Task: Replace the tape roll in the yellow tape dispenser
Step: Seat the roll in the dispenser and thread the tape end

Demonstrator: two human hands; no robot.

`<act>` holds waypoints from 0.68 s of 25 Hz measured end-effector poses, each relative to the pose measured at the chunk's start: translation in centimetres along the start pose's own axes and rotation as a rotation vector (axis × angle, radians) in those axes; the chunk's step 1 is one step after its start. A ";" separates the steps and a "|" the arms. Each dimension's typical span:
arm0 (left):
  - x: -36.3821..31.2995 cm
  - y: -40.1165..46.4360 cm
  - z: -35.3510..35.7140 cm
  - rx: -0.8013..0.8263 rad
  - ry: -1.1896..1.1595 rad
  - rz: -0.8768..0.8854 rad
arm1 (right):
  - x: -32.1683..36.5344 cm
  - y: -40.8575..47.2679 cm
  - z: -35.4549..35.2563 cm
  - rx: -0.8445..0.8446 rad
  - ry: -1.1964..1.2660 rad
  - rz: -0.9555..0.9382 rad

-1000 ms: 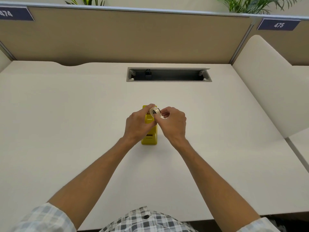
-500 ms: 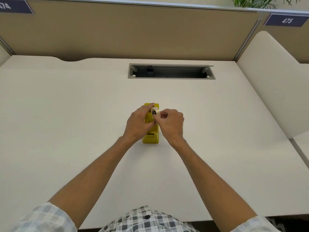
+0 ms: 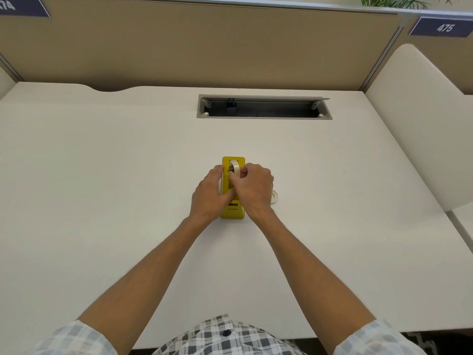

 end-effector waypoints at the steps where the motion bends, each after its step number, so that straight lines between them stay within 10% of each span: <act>1: -0.1 0.0 0.0 0.001 0.001 0.005 | 0.1 0.1 0.2 -0.005 -0.028 -0.003; 17: -1.2 2.4 -0.7 0.057 -0.056 0.204 | 0.7 1.4 1.1 0.048 -0.185 -0.042</act>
Point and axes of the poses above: each hand's wrist, its own y-axis towards the middle knuckle, its own z-axis out of the palm, x = y × z, the point moved 4 cm from there along y, towards the middle knuckle, and after that the axes turned 4 degrees about -x, right-handed, at the moved point
